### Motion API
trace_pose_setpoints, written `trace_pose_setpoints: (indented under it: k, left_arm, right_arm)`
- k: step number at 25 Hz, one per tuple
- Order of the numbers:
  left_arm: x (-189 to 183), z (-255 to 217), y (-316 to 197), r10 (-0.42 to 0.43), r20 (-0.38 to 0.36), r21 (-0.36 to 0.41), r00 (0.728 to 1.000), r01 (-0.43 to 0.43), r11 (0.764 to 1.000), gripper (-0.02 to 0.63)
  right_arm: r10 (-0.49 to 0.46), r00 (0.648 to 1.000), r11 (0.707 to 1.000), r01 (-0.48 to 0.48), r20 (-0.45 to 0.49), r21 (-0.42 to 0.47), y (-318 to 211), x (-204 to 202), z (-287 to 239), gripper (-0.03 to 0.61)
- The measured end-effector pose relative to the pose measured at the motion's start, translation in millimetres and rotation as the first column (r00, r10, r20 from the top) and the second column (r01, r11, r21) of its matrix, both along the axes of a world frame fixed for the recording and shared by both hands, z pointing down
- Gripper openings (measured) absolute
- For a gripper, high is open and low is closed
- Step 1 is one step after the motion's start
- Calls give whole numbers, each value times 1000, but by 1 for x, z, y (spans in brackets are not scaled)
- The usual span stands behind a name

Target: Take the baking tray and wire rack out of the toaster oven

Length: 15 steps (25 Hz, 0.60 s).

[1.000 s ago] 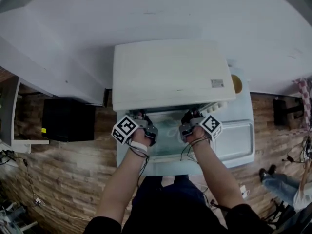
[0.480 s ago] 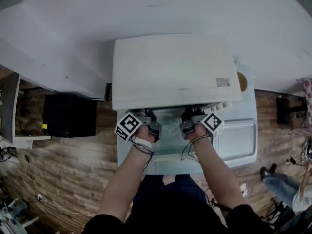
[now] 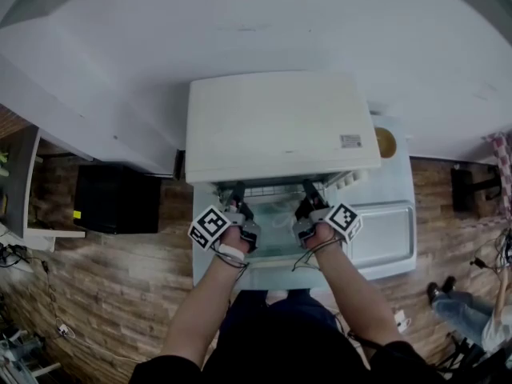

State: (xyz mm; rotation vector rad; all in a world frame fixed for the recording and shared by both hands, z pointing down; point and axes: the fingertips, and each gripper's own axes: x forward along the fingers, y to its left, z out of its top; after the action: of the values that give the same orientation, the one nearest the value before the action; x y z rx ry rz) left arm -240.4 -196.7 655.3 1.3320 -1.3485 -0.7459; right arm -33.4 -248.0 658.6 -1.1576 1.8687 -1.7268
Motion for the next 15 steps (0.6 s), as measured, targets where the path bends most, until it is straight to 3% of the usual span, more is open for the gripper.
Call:
trace_pose_setpoints:
  k: [15]
  left_arm:
    - [19, -6, 59, 31, 7, -14, 999, -31, 999, 28]
  right_arm:
    - [-70, 997, 997, 70, -28, -20, 63, 16, -4, 31]
